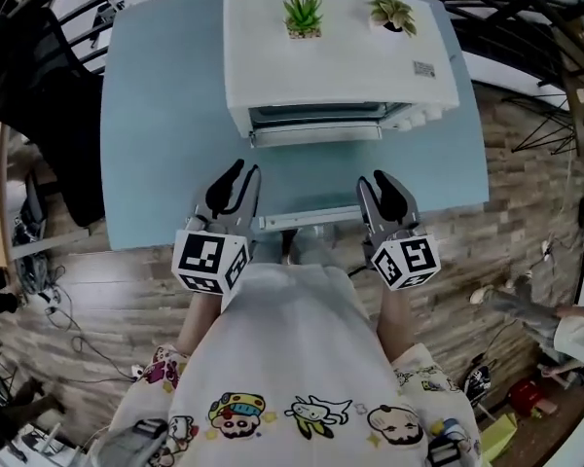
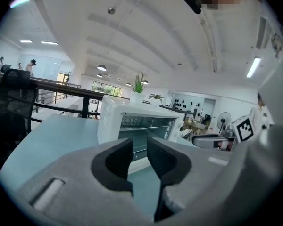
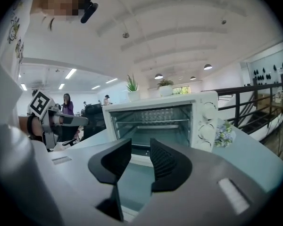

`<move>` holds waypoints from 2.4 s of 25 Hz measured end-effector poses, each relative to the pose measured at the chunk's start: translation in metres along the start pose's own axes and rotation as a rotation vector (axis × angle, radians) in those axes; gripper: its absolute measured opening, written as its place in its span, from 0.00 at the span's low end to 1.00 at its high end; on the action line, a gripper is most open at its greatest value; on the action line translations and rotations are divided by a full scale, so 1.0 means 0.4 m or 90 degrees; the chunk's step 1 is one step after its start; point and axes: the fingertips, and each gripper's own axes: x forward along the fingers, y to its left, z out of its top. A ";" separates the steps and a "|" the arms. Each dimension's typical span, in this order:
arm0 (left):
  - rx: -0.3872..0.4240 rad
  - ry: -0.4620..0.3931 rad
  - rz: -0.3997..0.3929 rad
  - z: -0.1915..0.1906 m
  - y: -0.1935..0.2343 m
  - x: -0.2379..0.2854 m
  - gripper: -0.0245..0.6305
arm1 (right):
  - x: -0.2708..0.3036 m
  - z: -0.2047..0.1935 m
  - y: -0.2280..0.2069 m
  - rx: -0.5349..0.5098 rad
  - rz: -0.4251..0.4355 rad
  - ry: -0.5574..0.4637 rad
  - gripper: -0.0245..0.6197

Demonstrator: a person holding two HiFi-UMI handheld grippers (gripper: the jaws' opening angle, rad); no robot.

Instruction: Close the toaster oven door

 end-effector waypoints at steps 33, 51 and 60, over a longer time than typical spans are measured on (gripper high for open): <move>0.033 0.019 -0.064 -0.045 -0.217 0.054 0.17 | -0.167 -0.149 -0.124 -0.009 -0.047 0.063 0.23; 0.041 0.071 -0.154 -0.116 -0.283 0.151 0.17 | -0.193 -0.380 -0.163 0.043 -0.105 0.192 0.24; 0.042 0.090 -0.185 -0.143 -0.303 0.177 0.17 | -0.184 -0.464 -0.174 0.092 -0.119 0.227 0.24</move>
